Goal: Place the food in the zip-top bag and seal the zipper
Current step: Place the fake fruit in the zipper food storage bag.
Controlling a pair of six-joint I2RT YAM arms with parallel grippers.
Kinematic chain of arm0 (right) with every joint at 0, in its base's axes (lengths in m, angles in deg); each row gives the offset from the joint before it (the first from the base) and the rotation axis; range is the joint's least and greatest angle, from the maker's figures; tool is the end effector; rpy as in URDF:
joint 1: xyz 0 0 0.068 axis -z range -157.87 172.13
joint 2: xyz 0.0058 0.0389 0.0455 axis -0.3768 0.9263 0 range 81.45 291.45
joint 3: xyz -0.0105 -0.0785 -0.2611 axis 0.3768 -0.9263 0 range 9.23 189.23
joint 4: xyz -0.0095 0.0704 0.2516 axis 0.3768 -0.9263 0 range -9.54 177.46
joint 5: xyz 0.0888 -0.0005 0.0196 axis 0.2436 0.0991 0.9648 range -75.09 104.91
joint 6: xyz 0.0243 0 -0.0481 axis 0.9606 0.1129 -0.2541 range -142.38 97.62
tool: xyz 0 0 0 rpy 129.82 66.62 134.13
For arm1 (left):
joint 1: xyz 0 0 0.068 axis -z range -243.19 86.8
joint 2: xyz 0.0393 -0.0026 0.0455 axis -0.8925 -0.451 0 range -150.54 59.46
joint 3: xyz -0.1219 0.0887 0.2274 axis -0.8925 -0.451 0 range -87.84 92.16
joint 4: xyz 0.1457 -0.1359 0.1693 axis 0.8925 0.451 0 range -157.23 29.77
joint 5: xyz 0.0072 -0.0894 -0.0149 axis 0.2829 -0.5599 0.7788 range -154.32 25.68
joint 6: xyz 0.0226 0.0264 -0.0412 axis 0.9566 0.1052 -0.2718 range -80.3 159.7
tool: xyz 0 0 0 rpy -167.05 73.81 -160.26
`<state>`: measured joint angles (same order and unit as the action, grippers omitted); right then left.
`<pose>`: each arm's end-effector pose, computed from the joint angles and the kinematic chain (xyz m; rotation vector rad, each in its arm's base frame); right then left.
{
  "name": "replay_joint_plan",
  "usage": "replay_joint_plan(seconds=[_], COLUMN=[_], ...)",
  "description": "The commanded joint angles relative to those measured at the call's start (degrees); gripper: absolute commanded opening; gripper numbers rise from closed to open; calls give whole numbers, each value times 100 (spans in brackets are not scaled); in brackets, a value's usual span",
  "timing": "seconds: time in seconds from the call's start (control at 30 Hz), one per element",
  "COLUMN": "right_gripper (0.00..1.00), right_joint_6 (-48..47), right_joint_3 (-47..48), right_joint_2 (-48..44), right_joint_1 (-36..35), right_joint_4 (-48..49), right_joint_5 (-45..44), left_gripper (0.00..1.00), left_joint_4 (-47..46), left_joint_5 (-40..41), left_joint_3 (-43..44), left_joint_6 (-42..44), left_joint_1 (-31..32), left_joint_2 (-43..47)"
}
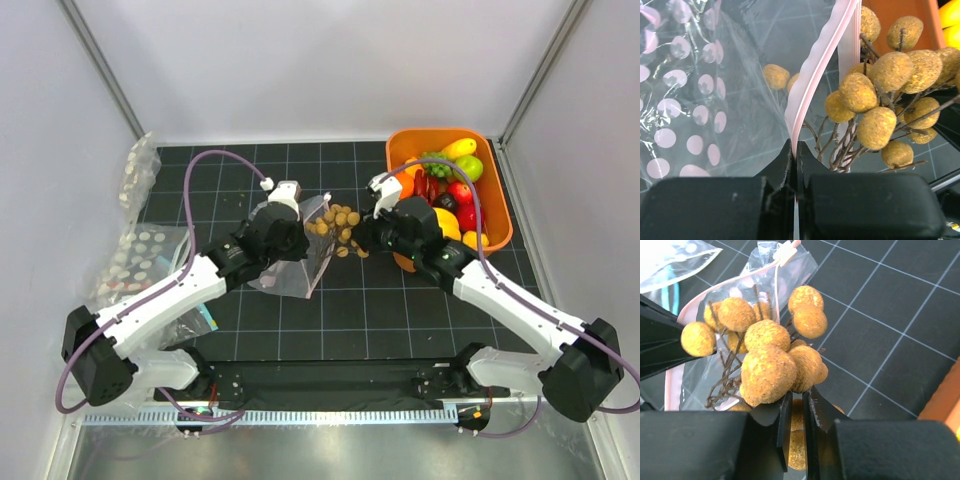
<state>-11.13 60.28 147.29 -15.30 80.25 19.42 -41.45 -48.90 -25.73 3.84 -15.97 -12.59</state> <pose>0.2093 0.1637 0.3088 -0.5066 1.9431 0.6300 0.1960 -0.1979 0.3183 0.0663 2.2171 -0.5280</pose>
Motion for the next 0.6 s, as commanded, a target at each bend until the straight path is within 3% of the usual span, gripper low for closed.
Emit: replay_joint_plan(seconds=[0.0,0.3,0.57], right_gripper=[6,6,7], right_joint_6=[-96,-342,-299], right_joint_3=[336,564,617], right_joint_2=[42,403,526], right_joint_1=[-133,-704,-818], right_joint_4=[-88,-211,-168], right_joint_5=[-425,-812,-662], left_gripper=[0,0,0], left_joint_4=[-477,-609,-750], left_joint_5=[207,725,559], left_joint_3=[-102,-67,-93], left_joint_6=[-36,158,175], left_joint_1=[24,112,121], left_joint_2=[-71,-371,-494])
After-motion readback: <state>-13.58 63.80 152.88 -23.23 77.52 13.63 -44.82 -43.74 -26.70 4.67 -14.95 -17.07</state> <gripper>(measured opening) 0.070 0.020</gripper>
